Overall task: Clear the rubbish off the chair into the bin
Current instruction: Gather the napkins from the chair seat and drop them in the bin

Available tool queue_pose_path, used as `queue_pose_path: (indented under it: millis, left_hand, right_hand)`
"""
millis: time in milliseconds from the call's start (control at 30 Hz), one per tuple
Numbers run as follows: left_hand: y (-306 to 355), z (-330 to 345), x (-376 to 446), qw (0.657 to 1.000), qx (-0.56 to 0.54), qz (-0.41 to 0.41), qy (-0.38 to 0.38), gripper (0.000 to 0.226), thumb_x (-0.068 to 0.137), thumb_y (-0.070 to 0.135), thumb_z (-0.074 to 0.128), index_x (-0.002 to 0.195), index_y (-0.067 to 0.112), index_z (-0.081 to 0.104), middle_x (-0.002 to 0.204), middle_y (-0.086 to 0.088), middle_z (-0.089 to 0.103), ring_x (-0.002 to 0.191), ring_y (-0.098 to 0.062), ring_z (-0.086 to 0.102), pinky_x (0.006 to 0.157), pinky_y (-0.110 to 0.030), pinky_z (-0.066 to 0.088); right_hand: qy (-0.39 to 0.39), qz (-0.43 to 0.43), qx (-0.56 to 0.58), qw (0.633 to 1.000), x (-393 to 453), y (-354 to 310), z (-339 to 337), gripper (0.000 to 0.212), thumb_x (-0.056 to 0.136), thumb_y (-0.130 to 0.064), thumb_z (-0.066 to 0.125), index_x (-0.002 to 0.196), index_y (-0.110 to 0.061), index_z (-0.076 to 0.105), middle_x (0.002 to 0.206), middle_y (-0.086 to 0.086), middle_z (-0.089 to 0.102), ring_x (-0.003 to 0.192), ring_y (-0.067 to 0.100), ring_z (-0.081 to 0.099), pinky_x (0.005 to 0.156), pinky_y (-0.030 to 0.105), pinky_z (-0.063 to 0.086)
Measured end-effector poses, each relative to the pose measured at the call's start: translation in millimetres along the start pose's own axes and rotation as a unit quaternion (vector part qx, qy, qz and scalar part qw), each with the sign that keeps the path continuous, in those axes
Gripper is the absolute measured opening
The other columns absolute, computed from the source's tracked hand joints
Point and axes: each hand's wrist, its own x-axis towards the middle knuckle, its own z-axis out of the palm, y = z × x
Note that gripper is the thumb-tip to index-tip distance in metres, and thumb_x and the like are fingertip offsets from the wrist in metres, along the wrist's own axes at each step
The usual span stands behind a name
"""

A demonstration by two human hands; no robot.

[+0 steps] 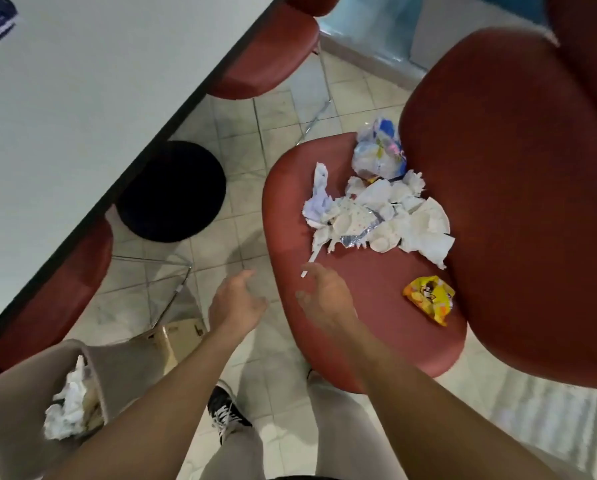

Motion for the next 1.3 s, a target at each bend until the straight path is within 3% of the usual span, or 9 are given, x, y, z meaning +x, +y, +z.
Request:
queue_pose_path:
  millis: [267, 433, 533, 800, 933, 1067, 1300]
  left_hand:
    - [120, 72, 33, 0.995, 0.039, 0.08, -0.042, 0.057, 0.074, 0.031, 0.074, 0.127, 0.033, 0.055, 0.124, 0.0, 0.057, 0.114, -0.022, 0.054, 0.093, -0.035, 0.046]
    - [172, 112, 69, 0.99, 0.069, 0.118, -0.043, 0.058, 0.077, 0.028, 0.071, 0.131, 0.029, 0.052, 0.131, 0.0, 0.053, 0.119, -0.022, 0.051, 0.093, -0.037, 0.046]
    - [188, 131, 92, 0.983, 0.107, 0.145, -0.027, 0.062, 0.077, 0.026, 0.071, 0.134, 0.027, 0.048, 0.135, -0.004, 0.047, 0.125, -0.024, 0.045, 0.092, -0.04, 0.045]
    - [198, 156, 122, 0.971, 0.189, 0.147, -0.02, 0.065, 0.081, 0.014, 0.067, 0.139, 0.028, 0.042, 0.135, -0.009, 0.044, 0.123, -0.03, 0.045, 0.087, -0.044, 0.047]
    - [192, 157, 127, 0.975, 0.152, 0.159, -0.029, 0.059, 0.08, 0.004, 0.063, 0.134, 0.024, 0.049, 0.122, -0.009, 0.051, 0.112, -0.029, 0.053, 0.081, -0.044, 0.052]
    - [188, 153, 124, 0.976, 0.139, 0.166, -0.031, 0.052, 0.081, 0.012, 0.067, 0.13, 0.023, 0.053, 0.123, -0.008, 0.053, 0.107, -0.027, 0.057, 0.081, -0.038, 0.05]
    - [192, 131, 91, 0.976, 0.149, 0.158, -0.018, 0.045, 0.084, 0.032, 0.065, 0.128, 0.029, 0.054, 0.121, -0.005, 0.058, 0.107, -0.028, 0.059, 0.084, -0.038, 0.047]
  right_hand:
    - [0.084, 0.075, 0.007, 0.994, 49, 92, -99, 0.064, 0.082, -0.017, 0.064, 0.14, -0.025, 0.039, 0.136, 0.007, 0.039, 0.116, 0.029, 0.053, 0.091, 0.036, 0.046]
    - [0.189, 0.12, 0.007, 0.975, 98, 145, -143, 0.06, 0.082, -0.018, 0.063, 0.138, -0.023, 0.043, 0.133, 0.007, 0.043, 0.121, 0.029, 0.047, 0.097, 0.04, 0.044]
    - [0.195, 0.12, -0.038, 0.973, 123, 168, -160, 0.064, 0.081, -0.019, 0.064, 0.141, -0.021, 0.041, 0.137, 0.01, 0.042, 0.123, 0.032, 0.044, 0.101, 0.041, 0.042]
    - [0.177, 0.135, -0.142, 0.965, 168, 197, -162, 0.071, 0.083, -0.01, 0.058, 0.145, -0.028, 0.03, 0.141, 0.007, 0.038, 0.126, 0.029, 0.039, 0.098, 0.042, 0.038]
    - [0.185, 0.138, -0.16, 0.96, 176, 200, -161, 0.06, 0.084, -0.005, 0.054, 0.139, -0.026, 0.042, 0.132, 0.008, 0.05, 0.115, 0.031, 0.047, 0.09, 0.041, 0.04]
    - [0.196, 0.138, -0.169, 0.956, 173, 196, -155, 0.048, 0.085, -0.006, 0.053, 0.13, -0.021, 0.05, 0.125, 0.006, 0.056, 0.111, 0.032, 0.048, 0.087, 0.041, 0.039]
    - [0.205, 0.129, -0.136, 0.961, 139, 163, -143, 0.048, 0.084, -0.007, 0.053, 0.13, -0.021, 0.05, 0.124, 0.004, 0.056, 0.114, 0.03, 0.047, 0.09, 0.042, 0.035]
